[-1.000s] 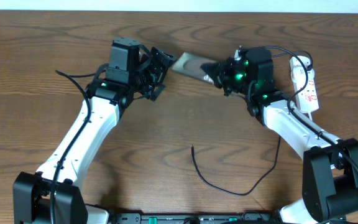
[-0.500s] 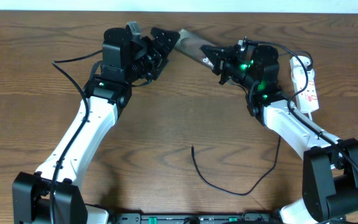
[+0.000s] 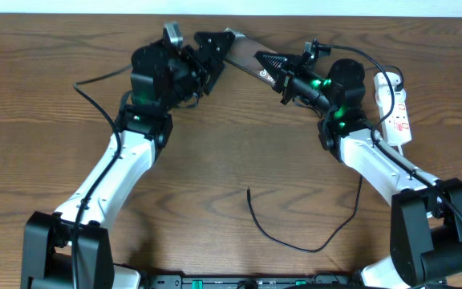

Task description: Plug charger to phone and switch on socket

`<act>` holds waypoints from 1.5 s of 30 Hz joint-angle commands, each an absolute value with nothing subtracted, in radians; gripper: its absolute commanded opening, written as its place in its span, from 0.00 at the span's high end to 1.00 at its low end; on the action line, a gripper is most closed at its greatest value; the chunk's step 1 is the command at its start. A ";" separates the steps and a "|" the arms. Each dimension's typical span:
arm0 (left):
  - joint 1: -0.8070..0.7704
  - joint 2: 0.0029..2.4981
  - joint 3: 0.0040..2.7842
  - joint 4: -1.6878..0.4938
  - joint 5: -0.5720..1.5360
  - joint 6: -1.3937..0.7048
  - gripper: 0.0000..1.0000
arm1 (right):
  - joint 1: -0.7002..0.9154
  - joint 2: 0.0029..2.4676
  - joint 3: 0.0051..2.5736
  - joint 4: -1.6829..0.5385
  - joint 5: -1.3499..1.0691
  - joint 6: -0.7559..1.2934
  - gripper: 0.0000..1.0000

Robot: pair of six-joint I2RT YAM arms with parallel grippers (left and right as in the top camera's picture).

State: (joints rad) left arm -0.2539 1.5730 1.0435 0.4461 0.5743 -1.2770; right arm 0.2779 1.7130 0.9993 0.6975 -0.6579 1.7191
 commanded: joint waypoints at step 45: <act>-0.226 1.583 0.999 0.678 0.501 -1.483 0.88 | 0.389 1.711 1.014 0.659 -0.765 1.558 0.98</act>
State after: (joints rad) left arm -0.2218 1.5993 0.9871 0.6449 0.4904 -1.4902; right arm 0.3515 1.7084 1.0172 0.6861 -0.7345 1.6051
